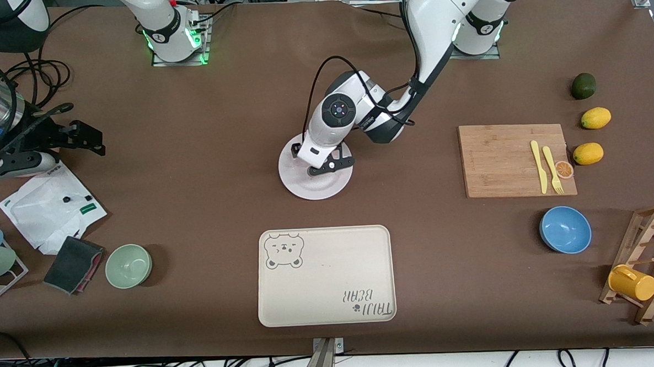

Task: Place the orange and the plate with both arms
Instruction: 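Carry the orange with the left gripper onto the white plate, then release the orange on the plate while the right gripper reaches out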

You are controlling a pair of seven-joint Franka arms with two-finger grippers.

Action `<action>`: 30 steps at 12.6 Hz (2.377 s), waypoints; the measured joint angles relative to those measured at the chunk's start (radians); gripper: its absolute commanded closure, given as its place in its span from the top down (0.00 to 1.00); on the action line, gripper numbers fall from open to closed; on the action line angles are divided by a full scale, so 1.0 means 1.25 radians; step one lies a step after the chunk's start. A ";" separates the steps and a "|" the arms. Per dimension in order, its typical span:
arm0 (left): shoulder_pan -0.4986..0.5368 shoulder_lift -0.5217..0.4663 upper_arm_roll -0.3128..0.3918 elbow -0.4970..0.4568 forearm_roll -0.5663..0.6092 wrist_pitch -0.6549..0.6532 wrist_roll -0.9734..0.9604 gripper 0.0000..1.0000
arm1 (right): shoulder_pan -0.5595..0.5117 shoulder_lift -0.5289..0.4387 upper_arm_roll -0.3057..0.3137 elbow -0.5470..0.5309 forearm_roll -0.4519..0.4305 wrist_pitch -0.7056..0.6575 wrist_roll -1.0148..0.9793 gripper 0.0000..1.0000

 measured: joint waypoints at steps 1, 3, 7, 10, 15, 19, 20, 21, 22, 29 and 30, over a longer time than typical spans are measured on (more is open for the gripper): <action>0.000 0.009 0.000 0.000 0.031 0.018 0.000 0.29 | 0.000 0.000 0.000 0.000 0.000 0.000 0.000 1.00; 0.000 0.029 0.001 0.000 0.096 0.046 0.000 0.43 | 0.000 0.000 0.000 -0.001 0.000 0.000 0.000 1.00; -0.001 0.043 0.001 0.000 0.120 0.057 0.002 1.00 | 0.000 0.000 0.000 -0.001 0.000 0.000 0.000 1.00; 0.001 0.042 0.008 0.006 0.120 0.058 0.002 1.00 | 0.000 0.000 0.000 -0.001 0.000 0.000 0.000 1.00; 0.076 -0.044 0.015 0.046 0.122 -0.166 0.027 1.00 | 0.000 -0.001 0.000 -0.002 0.000 -0.001 0.000 1.00; 0.221 -0.148 0.018 0.046 0.122 -0.326 0.224 1.00 | 0.001 -0.001 0.002 -0.005 0.000 -0.001 0.000 1.00; 0.258 -0.159 0.019 0.046 0.122 -0.356 0.284 1.00 | 0.001 0.000 0.003 -0.005 0.000 -0.001 0.000 1.00; 0.292 -0.166 0.020 0.045 0.122 -0.391 0.344 1.00 | 0.002 0.000 0.004 -0.007 0.001 -0.001 0.000 1.00; 0.321 -0.169 0.021 0.045 0.123 -0.414 0.389 1.00 | 0.002 0.001 0.006 -0.008 0.001 -0.001 0.000 1.00; 0.486 -0.340 0.007 0.060 0.123 -0.535 0.626 1.00 | 0.007 0.041 0.035 -0.016 0.106 0.021 0.000 1.00; 0.485 -0.391 0.004 0.060 0.123 -0.578 0.636 1.00 | 0.008 0.046 0.038 -0.016 0.133 0.025 0.000 1.00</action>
